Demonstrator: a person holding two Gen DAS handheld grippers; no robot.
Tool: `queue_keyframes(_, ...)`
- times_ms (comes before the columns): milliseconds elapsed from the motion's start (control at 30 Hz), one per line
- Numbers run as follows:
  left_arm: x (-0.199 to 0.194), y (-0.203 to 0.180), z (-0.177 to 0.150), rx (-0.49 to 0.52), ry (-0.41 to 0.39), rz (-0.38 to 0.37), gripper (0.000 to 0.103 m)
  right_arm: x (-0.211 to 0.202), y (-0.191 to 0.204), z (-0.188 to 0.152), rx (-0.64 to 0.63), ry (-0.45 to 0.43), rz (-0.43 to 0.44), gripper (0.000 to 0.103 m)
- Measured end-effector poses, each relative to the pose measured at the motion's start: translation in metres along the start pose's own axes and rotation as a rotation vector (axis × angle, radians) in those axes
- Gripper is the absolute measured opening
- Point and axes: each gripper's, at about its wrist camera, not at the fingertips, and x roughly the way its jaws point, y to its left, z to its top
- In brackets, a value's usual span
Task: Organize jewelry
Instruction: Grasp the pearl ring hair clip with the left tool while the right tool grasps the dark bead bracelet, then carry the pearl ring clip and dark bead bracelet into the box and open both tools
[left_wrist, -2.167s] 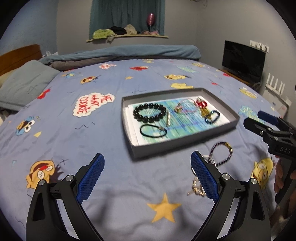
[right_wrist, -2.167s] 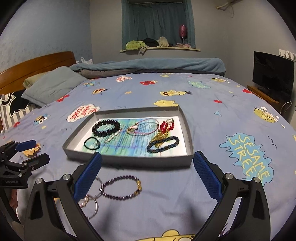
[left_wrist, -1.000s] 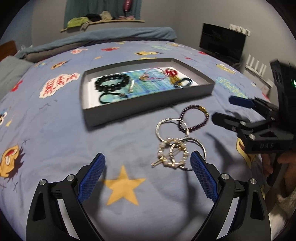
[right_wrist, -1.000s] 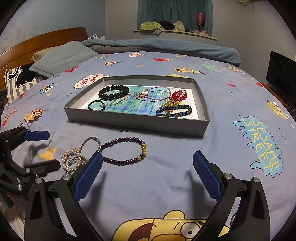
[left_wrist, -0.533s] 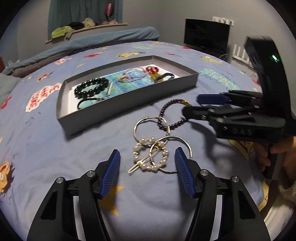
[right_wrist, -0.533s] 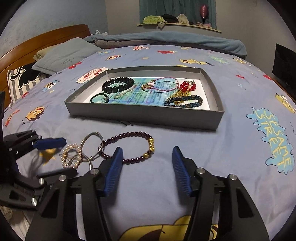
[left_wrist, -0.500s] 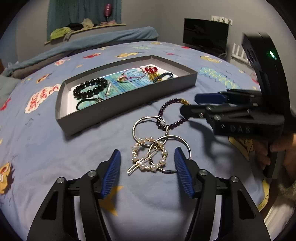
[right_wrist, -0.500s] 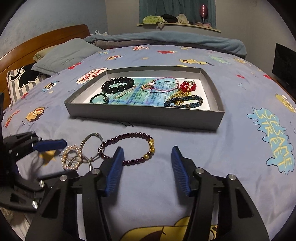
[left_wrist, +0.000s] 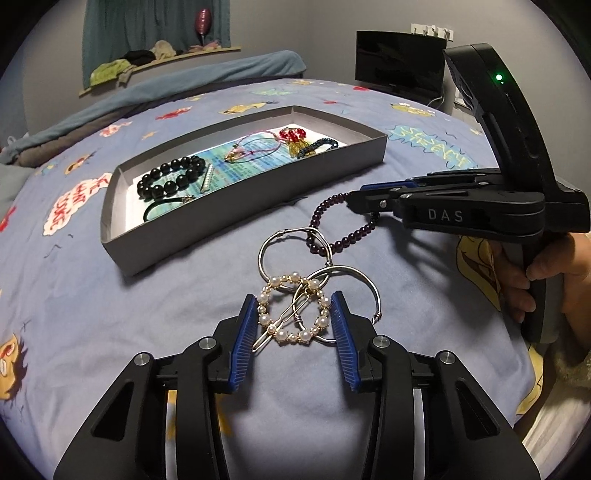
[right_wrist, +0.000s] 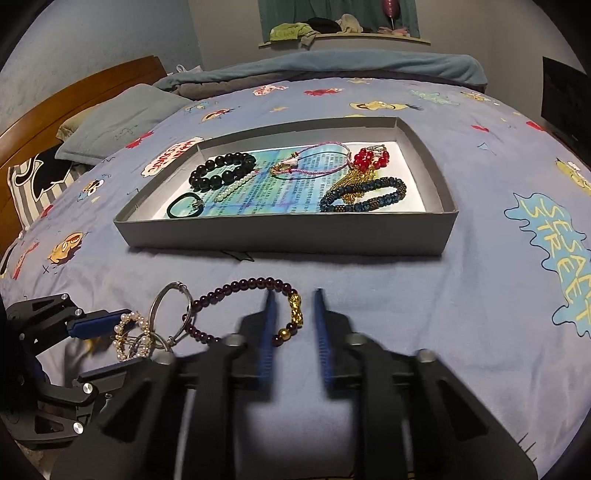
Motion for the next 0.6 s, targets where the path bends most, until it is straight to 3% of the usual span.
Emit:
queue_keyframes(267,-0.012,0.003,0.002,-0.019,-0.029,0.004,0.042,-0.016,0.001,0.003,0.008,-0.043,0.013,0.007)
queue_keyframes(600,-0.029,0.022,0.02,-0.096,-0.091,0.021,0.042,-0.066,0.018,0.018,-0.049,-0.205,0.022,0.007)
